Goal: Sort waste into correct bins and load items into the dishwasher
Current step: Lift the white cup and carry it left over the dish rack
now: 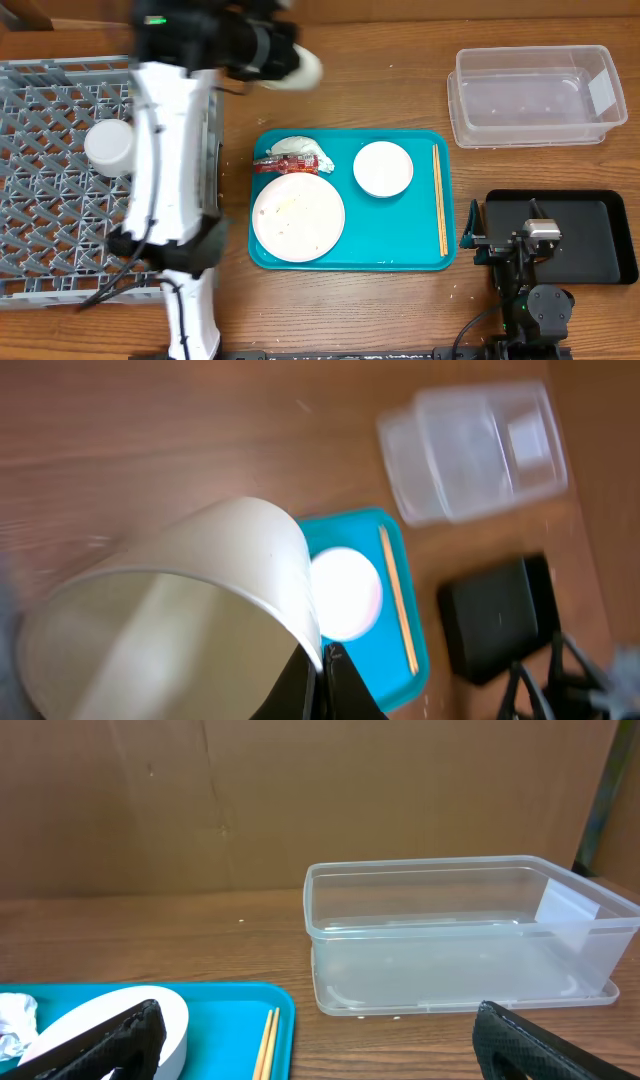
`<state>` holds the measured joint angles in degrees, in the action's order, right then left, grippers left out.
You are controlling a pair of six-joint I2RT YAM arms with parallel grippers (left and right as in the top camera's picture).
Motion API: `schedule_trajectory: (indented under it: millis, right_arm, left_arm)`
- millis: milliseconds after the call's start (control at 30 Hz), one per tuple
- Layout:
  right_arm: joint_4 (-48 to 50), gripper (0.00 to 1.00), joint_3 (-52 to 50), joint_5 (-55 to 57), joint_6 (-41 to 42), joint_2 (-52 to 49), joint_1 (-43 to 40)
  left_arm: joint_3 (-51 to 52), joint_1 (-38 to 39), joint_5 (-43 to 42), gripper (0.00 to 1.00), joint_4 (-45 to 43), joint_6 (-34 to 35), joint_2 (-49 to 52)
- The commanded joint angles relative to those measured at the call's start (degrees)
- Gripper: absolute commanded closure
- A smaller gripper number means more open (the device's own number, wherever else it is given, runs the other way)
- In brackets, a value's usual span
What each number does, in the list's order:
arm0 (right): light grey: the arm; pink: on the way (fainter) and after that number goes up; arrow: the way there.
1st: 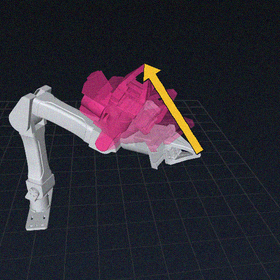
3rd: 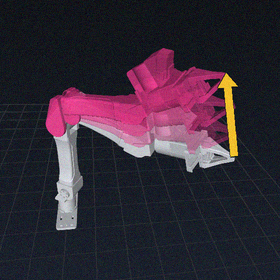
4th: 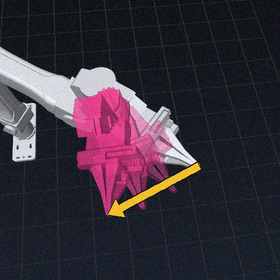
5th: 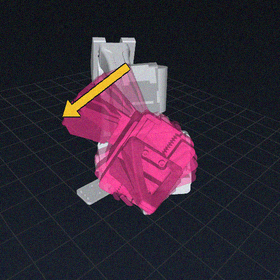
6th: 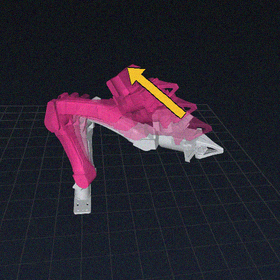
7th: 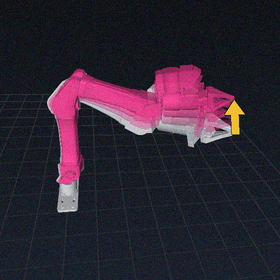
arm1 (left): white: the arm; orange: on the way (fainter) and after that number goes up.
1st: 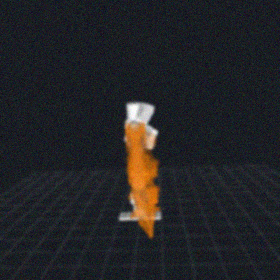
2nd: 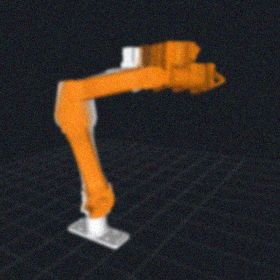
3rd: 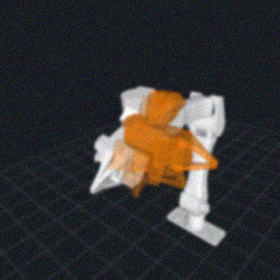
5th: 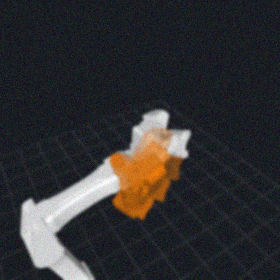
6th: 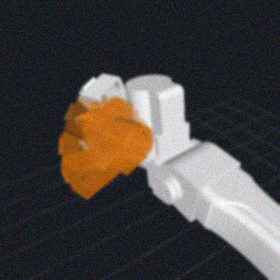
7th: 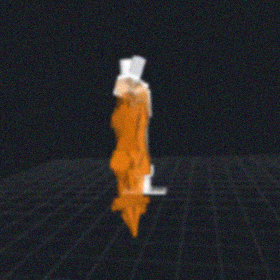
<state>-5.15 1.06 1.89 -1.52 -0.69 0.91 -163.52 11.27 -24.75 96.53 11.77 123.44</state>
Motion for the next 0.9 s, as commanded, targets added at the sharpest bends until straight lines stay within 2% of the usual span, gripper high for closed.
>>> schedule_trajectory:
  millis: [0,267,400,567,733,867]
  right_arm:
    - [0.5,0.01,-0.6,0.4,-0.2,0.5,0.4]
    - [0.5,0.0,-0.6,0.4,-0.2,0.5,0.4]
    - [0.5,0.0,-0.6,0.4,-0.2,0.5,0.4]
    - [0.5,0.0,-0.6,0.4,-0.2,0.5,0.4]
    - [0.5,0.0,-0.6,0.4,-0.2,0.5,0.4]
    - [0.5,0.01,-0.6,0.4,-0.2,0.5,0.4]
  left_arm:
    - [-0.8,-7.2,-3.5,0.96,0.3,0.9,-3.3]
    - [3.7,-22.8,-15.6,0.96,0.3,-0.3,-5.5]
    - [10.2,-28.3,-16.1,0.96,0.3,-0.4,-5.9]
    - [19.3,-34.7,-23.6,0.96,0.3,-2.8,-5.9]
    - [26.2,-42.8,-24.2,0.96,0.3,-3.0,-5.9]
    - [31.0,-49.6,-30.3,0.96,0.3,-5.8,-6.7]
